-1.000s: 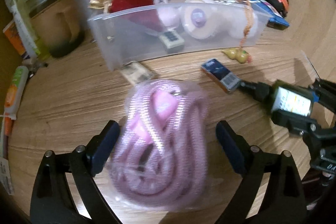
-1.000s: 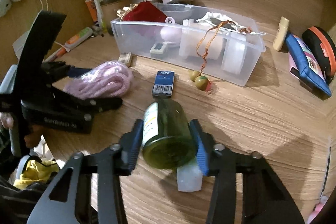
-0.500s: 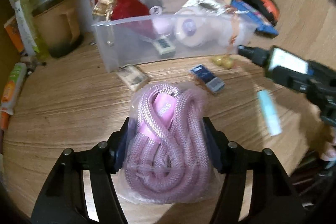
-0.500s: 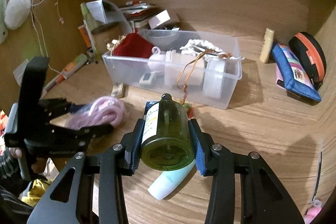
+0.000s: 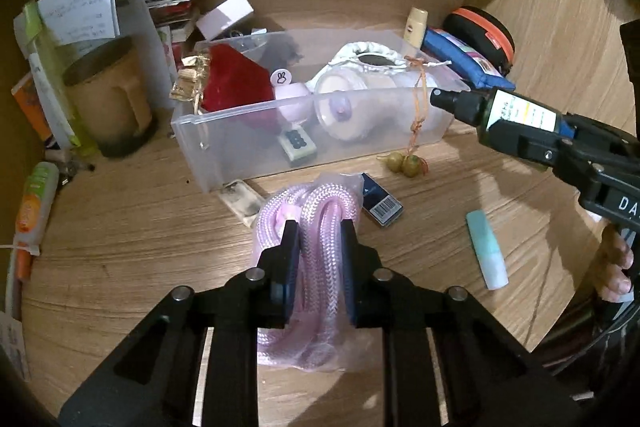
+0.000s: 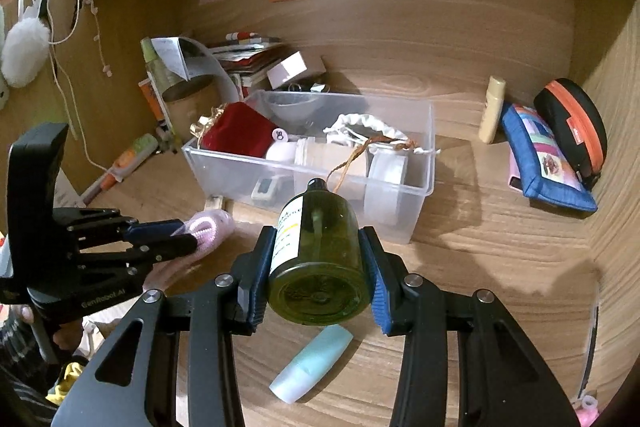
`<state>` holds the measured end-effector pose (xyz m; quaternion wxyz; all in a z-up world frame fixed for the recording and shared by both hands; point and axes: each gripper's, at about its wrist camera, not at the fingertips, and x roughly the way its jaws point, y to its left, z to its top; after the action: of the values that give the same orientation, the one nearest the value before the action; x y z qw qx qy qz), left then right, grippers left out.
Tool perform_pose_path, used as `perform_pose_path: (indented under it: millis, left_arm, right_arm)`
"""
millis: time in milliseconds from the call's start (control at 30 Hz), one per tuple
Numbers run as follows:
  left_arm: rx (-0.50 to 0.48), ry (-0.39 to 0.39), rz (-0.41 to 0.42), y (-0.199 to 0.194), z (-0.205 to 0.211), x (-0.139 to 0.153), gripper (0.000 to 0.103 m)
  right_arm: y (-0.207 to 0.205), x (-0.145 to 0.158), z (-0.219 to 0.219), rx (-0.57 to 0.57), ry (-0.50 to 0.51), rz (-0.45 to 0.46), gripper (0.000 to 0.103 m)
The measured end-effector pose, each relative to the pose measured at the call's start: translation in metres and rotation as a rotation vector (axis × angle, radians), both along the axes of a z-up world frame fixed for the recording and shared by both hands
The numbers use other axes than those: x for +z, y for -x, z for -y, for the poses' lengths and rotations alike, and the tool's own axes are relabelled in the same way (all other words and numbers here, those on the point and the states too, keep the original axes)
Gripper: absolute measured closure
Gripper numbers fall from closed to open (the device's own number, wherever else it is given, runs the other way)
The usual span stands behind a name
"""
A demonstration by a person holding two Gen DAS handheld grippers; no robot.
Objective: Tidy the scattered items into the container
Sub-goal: 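Carry the pink rope and green bottle into the clear box and open both grippers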
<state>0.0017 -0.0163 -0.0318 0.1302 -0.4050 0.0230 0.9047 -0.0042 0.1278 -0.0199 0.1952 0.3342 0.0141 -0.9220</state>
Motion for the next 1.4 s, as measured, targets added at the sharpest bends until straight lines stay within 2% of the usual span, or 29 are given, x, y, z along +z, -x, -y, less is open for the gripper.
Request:
perform_pose_path:
  millis: [33,100,167,200,233,300,400,500,533,667,800,833,933,967,1067,1200,1400]
  left_arm:
    - [-0.004,-0.004,0.005,0.0,0.002,0.0,0.084]
    - [0.005,0.008,0.007,-0.002,0.006,-0.001,0.074]
    - [0.006,0.032,0.005,-0.005,0.007,-0.004,0.048]
    - [-0.005,0.046,0.001,-0.008,0.007,-0.006,0.043]
    - [-0.017,0.067,-0.004,-0.01,0.007,-0.009,0.04]
    - [-0.007,0.103,0.007,-0.008,0.008,-0.017,0.039]
    - [0.001,0.077,0.022,-0.003,0.014,-0.021,0.031]
    - [-0.019,0.035,0.051,0.003,0.017,-0.024,0.028]
    - [-0.029,0.03,0.07,0.006,0.016,-0.026,0.023]
    - [-0.057,0.049,0.135,0.015,0.006,-0.04,0.022]
    - [-0.076,0.096,0.119,0.015,-0.01,-0.042,0.022]
    - [-0.079,0.094,0.121,0.015,-0.012,-0.042,0.024]
    - [-0.077,0.091,0.119,0.014,-0.016,-0.04,0.038]
    - [-0.075,0.09,0.117,0.014,-0.017,-0.04,0.039]
    - [-0.056,0.069,0.098,0.015,-0.013,-0.037,0.042]
    - [-0.033,-0.004,0.073,0.013,-0.003,-0.028,0.045]
    - [-0.022,-0.057,0.01,0.009,0.004,-0.003,0.045]
  right_arm:
    - [0.0,0.0,0.0,0.002,0.001,0.001,0.065]
    - [0.001,-0.001,0.0,0.004,0.0,0.005,0.065]
    - [0.002,-0.002,0.0,0.006,-0.004,0.007,0.065]
    - [0.002,-0.002,-0.001,0.005,-0.004,0.008,0.065]
    - [0.002,-0.002,-0.001,0.004,-0.001,0.007,0.065]
    - [0.004,0.0,-0.003,0.001,0.011,0.003,0.065]
    - [0.005,0.004,-0.005,-0.003,0.032,-0.006,0.065]
    - [0.006,0.01,-0.005,-0.009,0.041,-0.019,0.065]
    - [0.006,0.012,-0.005,-0.011,0.043,-0.025,0.065]
    - [0.008,0.019,-0.003,-0.015,0.043,-0.048,0.065]
    - [0.015,0.024,-0.002,-0.025,0.033,-0.066,0.065]
    - [0.018,0.025,-0.002,-0.027,0.035,-0.067,0.065]
    - [0.027,0.027,-0.002,-0.035,0.037,-0.064,0.065]
    - [0.029,0.027,-0.002,-0.038,0.036,-0.064,0.065]
    - [0.039,0.026,-0.001,-0.053,0.033,-0.061,0.065]
    - [0.05,0.022,-0.002,-0.062,0.028,-0.043,0.065]
    - [0.063,0.017,-0.003,-0.076,0.024,-0.024,0.065]
